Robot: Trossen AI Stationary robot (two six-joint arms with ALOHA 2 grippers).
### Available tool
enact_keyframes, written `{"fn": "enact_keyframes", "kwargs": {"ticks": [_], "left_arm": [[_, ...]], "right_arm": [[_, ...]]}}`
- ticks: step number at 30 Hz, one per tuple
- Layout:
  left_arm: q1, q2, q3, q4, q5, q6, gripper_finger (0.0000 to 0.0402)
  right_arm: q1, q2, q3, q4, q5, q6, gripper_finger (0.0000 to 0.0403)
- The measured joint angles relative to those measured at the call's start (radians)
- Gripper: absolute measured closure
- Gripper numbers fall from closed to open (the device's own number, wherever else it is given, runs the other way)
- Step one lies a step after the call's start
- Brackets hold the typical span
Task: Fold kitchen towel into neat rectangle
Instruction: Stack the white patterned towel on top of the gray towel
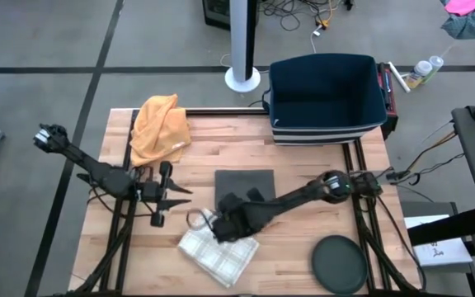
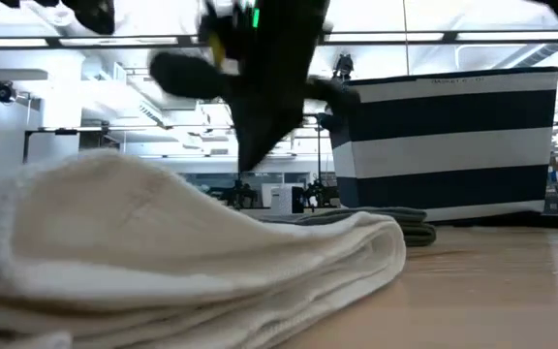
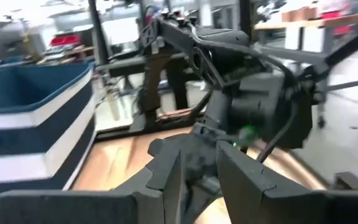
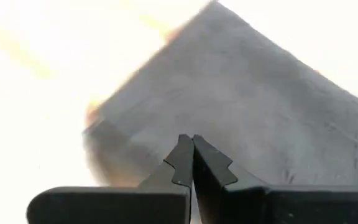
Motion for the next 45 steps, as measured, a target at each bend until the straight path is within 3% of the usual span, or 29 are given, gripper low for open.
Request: {"fn": "enact_keyframes", "kwargs": {"ticks": [5,11,16,22,28,34,39,45], "left_arm": [[-0.044,0.002,0.003,0.002,0.003,0.008,0.0308],[-0.046,0.025,0.003,0.008,0.104,0.004,0.0308],[-0.066,0.047,0.003,0.022,0.214,-0.141,0.0308],[-0.194,0.112,-0.004,-0.020,0.189,-0.324,0.0308],[-0.348,0.328,-0.020,0.006,0.042,-0.533,0.0308],[-0.390,0.631,-0.020,0.234,-0.037,-0.625,0.0308],[-0.359,0.863,-0.020,0.386,-0.083,-0.647,0.0308],[-0.342,1.040,-0.004,0.418,-0.032,-0.777,0.0308]], "right_arm": [[0.042,-0.044,0.002,0.048,-0.145,-0.113,0.0395],[0.051,-0.027,-0.029,0.056,-0.401,-0.188,0.0324],[0.048,-0.029,-0.047,0.079,-0.426,-0.249,0.0260],[0.043,-0.031,-0.057,0.081,-0.436,-0.324,0.0203],[0.001,-0.032,-0.161,0.243,-0.462,-0.331,0.0184],[-0.014,-0.033,-0.252,0.421,-0.518,-0.295,0.0190],[-0.016,-0.034,-0.227,0.384,-0.522,-0.300,0.0191],[-0.028,-0.041,-0.155,0.300,-0.528,-0.360,0.0183]]}}
